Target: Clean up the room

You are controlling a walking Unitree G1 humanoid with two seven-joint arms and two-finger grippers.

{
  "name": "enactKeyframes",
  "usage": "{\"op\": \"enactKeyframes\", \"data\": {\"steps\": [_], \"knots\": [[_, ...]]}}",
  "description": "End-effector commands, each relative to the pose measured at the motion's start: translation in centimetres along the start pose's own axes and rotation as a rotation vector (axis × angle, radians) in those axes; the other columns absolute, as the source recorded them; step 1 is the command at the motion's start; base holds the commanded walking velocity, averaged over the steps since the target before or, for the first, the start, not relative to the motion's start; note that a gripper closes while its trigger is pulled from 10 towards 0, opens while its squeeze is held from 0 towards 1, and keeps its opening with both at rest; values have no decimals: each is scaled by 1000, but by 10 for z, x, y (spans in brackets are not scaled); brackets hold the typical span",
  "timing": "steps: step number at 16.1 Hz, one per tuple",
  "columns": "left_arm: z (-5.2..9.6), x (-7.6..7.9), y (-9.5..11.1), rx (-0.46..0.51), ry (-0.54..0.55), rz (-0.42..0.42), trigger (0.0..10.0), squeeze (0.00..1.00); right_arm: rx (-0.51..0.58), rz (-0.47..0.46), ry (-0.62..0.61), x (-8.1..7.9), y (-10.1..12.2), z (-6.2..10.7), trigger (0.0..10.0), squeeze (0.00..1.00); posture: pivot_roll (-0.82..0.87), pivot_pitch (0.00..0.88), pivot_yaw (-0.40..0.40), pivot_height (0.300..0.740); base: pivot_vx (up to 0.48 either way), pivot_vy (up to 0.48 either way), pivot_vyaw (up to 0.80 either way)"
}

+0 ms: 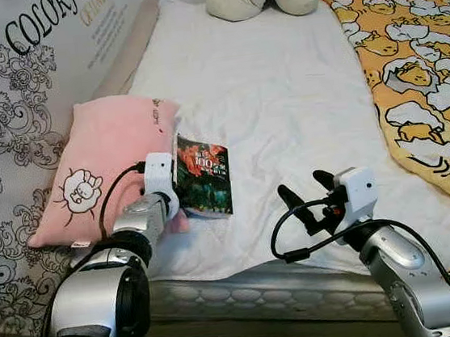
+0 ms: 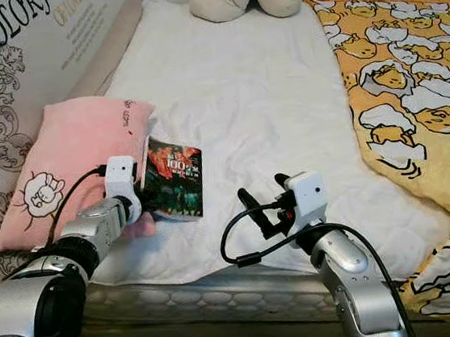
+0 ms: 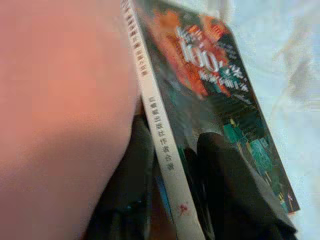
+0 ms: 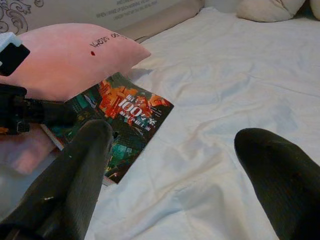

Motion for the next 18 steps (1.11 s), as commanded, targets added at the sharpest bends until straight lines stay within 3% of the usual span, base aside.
{"op": "enactKeyframes", "data": {"steps": [1,2,3,4,7,10,12,14,17,18], "knots": [[-1,7,11,30,-26,61,10000,1000,16,-2,5,-1,6,-2,10000,0,-239,38,-22,740,0,0,0],[-2,13,13,47,-46,119,10000,1000,15,-3,6,-1,5,-2,10000,0,-236,36,-23,740,0,0,0],[-4,20,14,53,-68,95,10000,1000,13,-4,8,-1,5,-3,10000,0,-231,35,-25,740,0,0,0],[-4,24,13,46,-69,21,10000,1000,13,-4,9,-1,5,-3,10000,0,-230,36,-26,740,0,0,0],[-7,49,22,101,-72,-336,10000,1000,12,-4,19,-3,5,-6,10000,0,-228,34,-24,740,0,0,0],[-7,55,25,127,-63,-511,10000,1000,18,-4,15,-4,5,-7,10000,0,-234,32,-15,740,0,0,0],[-6,39,22,106,-5,-604,10000,1000,23,-6,5,-3,6,-6,10000,0,-230,30,-7,740,0,0,0],[-3,12,17,58,89,-681,10000,1000,27,-9,-2,-3,5,-7,10000,0,-227,28,-4,740,0,0,0],[5,-18,34,82,183,-799,10000,1000,32,-10,-3,-3,5,-9,10000,0,-212,18,5,740,0,0,0],[7,-24,40,106,177,-764,10000,1000,33,-11,-3,-3,5,-9,10000,0,-198,10,10,740,0,0,0]]}}
Point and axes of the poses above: a point about 5 cm out from each wrist's last joint towards the gripper, its own z axis pointing back from the gripper into the wrist, its own y axis along the axis of the wrist's last joint, x = y × z, the point moved 2 cm from there along -z, pointing out of the wrist towards the gripper, and after that the axes turned 5 degrees about -z, right-handed, at the moved point
